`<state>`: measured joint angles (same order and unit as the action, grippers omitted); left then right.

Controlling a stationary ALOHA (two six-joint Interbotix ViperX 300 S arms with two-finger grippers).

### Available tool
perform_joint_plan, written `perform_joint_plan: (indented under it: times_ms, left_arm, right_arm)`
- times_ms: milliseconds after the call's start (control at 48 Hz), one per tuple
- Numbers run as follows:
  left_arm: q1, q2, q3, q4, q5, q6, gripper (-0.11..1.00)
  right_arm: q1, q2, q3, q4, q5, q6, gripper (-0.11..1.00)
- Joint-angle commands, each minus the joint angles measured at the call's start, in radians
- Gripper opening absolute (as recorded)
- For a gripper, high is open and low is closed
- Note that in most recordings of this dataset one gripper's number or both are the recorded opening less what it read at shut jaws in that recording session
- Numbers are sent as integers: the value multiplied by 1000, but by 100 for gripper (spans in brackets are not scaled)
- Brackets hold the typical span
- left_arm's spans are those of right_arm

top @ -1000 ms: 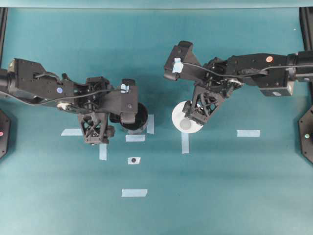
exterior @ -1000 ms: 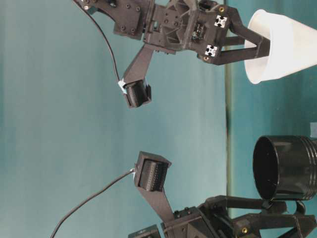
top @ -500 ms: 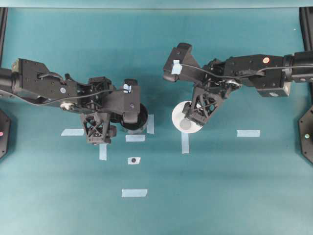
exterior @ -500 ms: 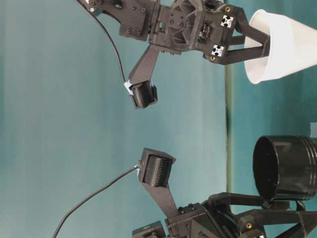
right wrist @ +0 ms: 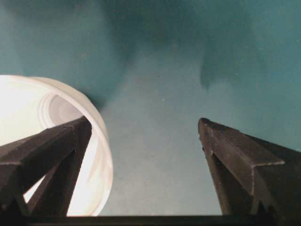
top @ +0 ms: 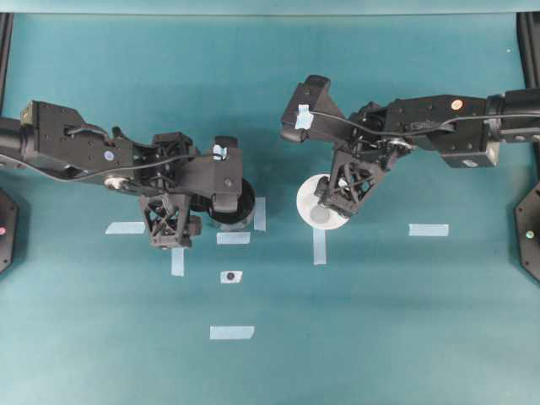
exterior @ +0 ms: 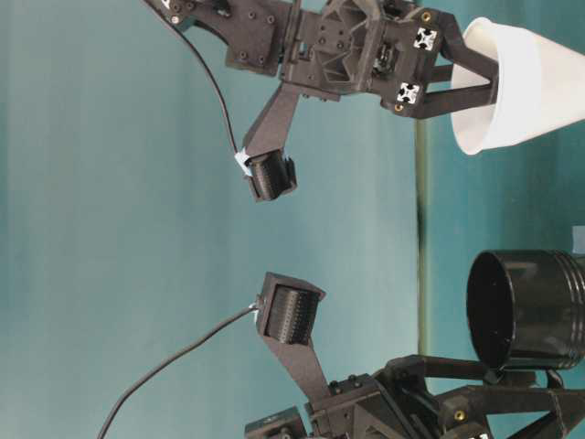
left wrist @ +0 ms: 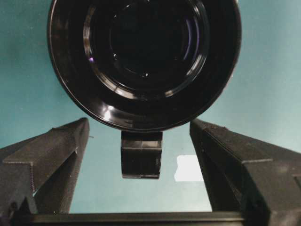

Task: Holding the cup holder with the left arm, the right arm places the cup into the cup holder.
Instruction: 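Lower left gripper onto holder handle and right gripper around cup rim, then close left gripper on holder handle and right gripper on cup rim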

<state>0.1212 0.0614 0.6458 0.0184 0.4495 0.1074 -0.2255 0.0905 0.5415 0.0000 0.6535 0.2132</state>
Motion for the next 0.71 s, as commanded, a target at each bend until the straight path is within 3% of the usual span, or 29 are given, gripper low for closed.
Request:
perform_joint_plan:
  times_ms: [0,146,271,333,500,583,688]
  left_arm:
    - [2,-14,-20,3,-5,-2,88]
    - [0,-11,-21,3,-5,-2,86]
    - [0,-11,-21,3,-5,-2,76]
    - [2,-11,-21,3,-3,0,67]
    - [-2,-14,-21,3,14,2,27]
    - [-2,-15,-23,3,17,2,25]
    - [-2,-17,-23,3,17,6,25]
  right_arm:
    - [-2,-23,-8,0,0,8,96]
    - [-2,-20,-8,2,3,8,92]
    - [-2,-17,-8,5,8,9,81]
    - [-2,-17,-8,9,9,9,71]
    - [3,-15,-12,14,9,8,43]
    - [9,-17,-14,15,9,8,28]
    - [14,-17,-14,23,9,6,24]
